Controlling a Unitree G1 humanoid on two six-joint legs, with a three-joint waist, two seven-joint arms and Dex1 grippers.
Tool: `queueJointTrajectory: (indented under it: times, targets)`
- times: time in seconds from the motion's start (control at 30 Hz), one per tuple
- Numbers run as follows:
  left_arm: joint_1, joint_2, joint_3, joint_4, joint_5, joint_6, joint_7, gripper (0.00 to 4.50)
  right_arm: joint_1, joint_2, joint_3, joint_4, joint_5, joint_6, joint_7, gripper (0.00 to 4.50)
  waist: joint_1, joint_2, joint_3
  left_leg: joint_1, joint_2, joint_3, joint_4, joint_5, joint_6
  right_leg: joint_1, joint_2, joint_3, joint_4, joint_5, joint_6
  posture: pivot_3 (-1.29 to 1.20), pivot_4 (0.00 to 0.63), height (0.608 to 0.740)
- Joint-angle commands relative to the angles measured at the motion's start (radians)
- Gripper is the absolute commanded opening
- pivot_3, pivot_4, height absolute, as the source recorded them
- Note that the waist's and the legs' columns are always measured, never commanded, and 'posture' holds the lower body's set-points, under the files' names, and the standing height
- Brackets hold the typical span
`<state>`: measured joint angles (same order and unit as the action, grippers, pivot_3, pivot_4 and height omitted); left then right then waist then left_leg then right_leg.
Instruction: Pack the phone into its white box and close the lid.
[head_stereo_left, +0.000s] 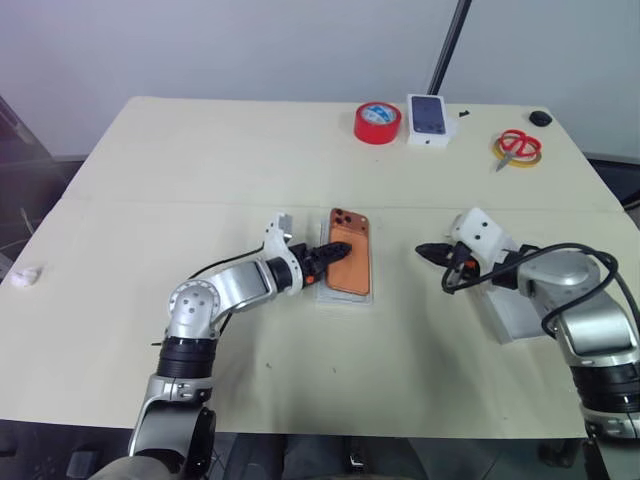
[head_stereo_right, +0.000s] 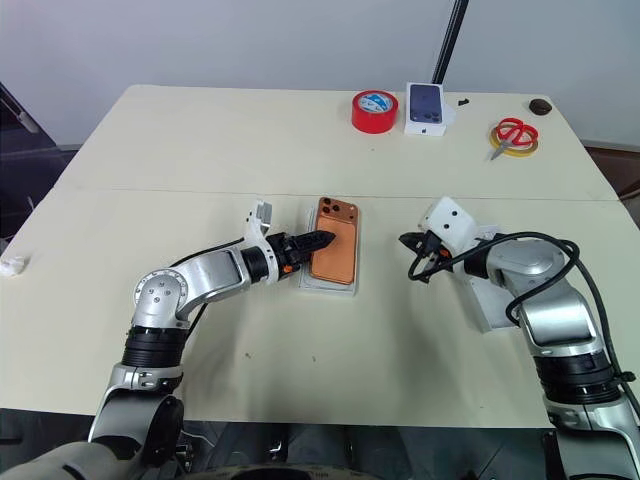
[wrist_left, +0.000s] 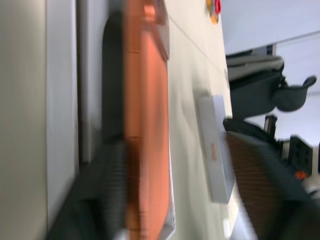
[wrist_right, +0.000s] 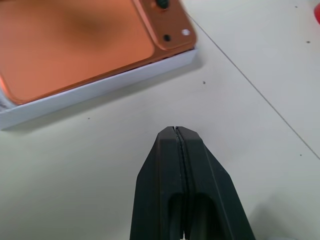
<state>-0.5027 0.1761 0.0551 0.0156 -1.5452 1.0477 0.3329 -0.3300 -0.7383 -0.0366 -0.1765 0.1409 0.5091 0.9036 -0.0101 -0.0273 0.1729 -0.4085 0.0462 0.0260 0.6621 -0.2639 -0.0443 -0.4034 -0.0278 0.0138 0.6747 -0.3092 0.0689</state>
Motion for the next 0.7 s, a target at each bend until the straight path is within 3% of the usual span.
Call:
queueJointTrajectory:
  times: [0.03,0.3,0.4,0.5,0.6,0.7]
  targets:
    - [0.027,0.029,0.037,-0.068,-0.044,0.021,0.008,4.37,-0.026,-0.014,0.001,0.002,0.001,-0.029,-0.007,0.0,-0.003,0.0,0.0,0.0,0.0,0.0,0.0,0.0,0.0,0.0,0.0,0.0,0.0,0.0,0.0,0.0,0.15,0.732]
    - [0.078,0.194,0.066,-0.207,-0.087,0.043,0.008,4.37,-0.061,-0.011,0.049,0.046,-0.016,-0.072,-0.005,0.0,0.0,0.0,0.0,0.001,0.001,0.0,0.0,0.0,-0.001,0.0,0.0,0.0,0.002,0.0,0.0,0.0,0.15,0.732]
    - [0.084,0.274,0.064,-0.25,-0.016,0.045,-0.056,4.37,-0.078,-0.005,0.076,0.05,-0.026,-0.087,-0.007,0.0,0.001,0.0,0.0,0.001,0.001,0.0,0.0,0.0,-0.001,0.0,0.0,0.001,0.002,0.0,0.0,0.0,0.15,0.732]
    - [0.106,0.366,0.031,-0.316,0.168,0.003,-0.193,4.37,-0.093,0.001,0.101,0.048,-0.03,-0.083,-0.01,0.0,-0.001,0.001,0.0,0.001,0.001,0.001,0.0,0.0,-0.001,0.0,0.0,0.001,0.001,0.0,0.0,0.0,0.15,0.732]
    - [0.157,0.486,-0.06,-0.371,0.434,-0.096,-0.356,3.54,-0.118,0.012,0.136,0.063,-0.056,-0.071,-0.031,0.0,-0.004,0.001,0.0,0.001,0.001,0.001,-0.001,0.0,-0.001,-0.001,0.001,0.001,0.001,0.0,0.0,0.0,0.15,0.732]
    - [0.186,0.514,-0.083,-0.363,0.572,-0.18,-0.459,2.0,-0.148,0.028,0.169,0.071,-0.086,-0.066,-0.051,0.0,-0.002,0.002,0.001,0.001,0.0,0.002,-0.001,0.0,-0.001,-0.001,0.001,0.001,0.001,0.0,-0.001,0.0,0.15,0.732]
